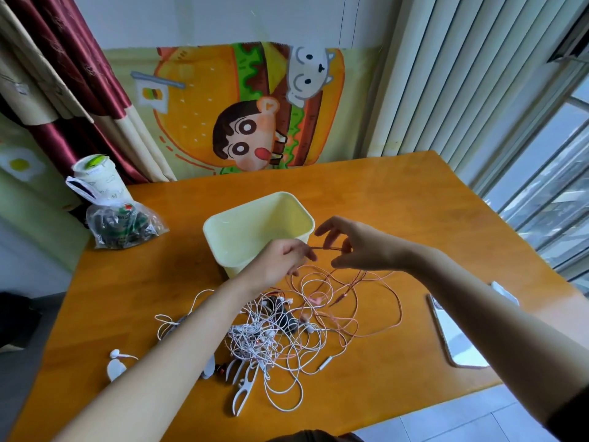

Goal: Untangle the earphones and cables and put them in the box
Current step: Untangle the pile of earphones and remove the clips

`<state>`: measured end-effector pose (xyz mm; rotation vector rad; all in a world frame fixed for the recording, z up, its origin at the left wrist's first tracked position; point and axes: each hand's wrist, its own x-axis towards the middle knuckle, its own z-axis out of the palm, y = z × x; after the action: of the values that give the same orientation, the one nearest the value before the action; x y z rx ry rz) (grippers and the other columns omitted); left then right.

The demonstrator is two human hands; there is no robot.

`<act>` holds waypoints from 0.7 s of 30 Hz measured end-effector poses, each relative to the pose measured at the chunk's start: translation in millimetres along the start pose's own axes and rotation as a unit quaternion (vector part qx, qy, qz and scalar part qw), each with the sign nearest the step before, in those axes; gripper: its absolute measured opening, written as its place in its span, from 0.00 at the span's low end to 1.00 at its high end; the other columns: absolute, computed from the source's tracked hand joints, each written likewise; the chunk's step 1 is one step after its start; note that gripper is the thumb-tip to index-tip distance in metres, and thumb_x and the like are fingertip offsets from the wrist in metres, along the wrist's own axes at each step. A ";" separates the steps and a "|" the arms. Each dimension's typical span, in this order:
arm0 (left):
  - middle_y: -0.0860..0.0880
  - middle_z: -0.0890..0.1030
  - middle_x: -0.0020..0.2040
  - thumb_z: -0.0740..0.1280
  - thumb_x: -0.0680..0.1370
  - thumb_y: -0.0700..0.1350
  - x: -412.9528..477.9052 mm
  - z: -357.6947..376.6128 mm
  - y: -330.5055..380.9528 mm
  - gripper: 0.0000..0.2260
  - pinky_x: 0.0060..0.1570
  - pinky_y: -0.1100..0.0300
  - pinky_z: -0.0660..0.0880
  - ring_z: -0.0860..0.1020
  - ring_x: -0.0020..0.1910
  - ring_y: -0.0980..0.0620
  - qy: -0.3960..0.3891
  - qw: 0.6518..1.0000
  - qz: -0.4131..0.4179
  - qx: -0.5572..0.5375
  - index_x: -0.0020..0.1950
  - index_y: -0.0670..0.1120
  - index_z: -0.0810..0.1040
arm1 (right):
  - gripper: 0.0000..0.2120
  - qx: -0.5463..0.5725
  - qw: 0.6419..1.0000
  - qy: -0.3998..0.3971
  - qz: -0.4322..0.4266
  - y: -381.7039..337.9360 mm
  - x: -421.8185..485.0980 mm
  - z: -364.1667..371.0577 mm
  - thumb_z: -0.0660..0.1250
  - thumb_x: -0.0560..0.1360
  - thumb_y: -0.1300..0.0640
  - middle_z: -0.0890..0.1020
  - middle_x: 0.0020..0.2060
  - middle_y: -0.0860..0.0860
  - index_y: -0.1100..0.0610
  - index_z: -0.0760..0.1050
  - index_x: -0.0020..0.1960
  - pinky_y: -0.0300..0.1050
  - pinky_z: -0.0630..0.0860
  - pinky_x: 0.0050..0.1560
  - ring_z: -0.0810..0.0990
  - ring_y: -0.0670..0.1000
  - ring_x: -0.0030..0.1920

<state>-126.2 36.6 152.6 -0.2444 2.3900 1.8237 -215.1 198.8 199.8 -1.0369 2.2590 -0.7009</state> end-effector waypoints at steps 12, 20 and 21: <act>0.44 0.70 0.33 0.56 0.83 0.42 21.2 -61.4 -49.1 0.12 0.27 0.62 0.64 0.68 0.25 0.53 0.304 0.943 -0.127 0.053 0.47 0.42 0.78 | 0.10 0.000 0.993 -0.004 0.119 74.0 -6.8 -17.9 0.64 0.77 0.51 0.75 0.29 0.48 0.54 0.77 0.39 0.37 0.76 0.33 0.74 0.43 0.27; 0.48 0.64 0.34 0.64 0.80 0.45 23.6 -17.7 -15.3 0.19 0.40 0.58 0.65 0.64 0.33 0.51 0.035 0.997 0.005 0.075 0.68 0.60 0.66 | 0.10 -0.053 0.996 0.062 0.048 47.5 11.4 -1.5 0.62 0.79 0.52 0.76 0.31 0.45 0.54 0.79 0.44 0.33 0.68 0.31 0.73 0.43 0.31; 0.48 0.64 0.34 0.64 0.80 0.45 24.5 -7.5 -8.8 0.18 0.40 0.58 0.65 0.65 0.34 0.51 -0.004 0.997 0.022 0.079 0.67 0.60 0.67 | 0.09 -0.056 0.997 0.055 0.023 36.8 14.5 2.7 0.62 0.79 0.52 0.76 0.32 0.44 0.54 0.78 0.44 0.35 0.69 0.33 0.73 0.43 0.32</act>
<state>-148.4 25.9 141.4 -0.1687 2.5358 1.6390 -239.8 207.6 170.1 -1.0167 2.4332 -0.6338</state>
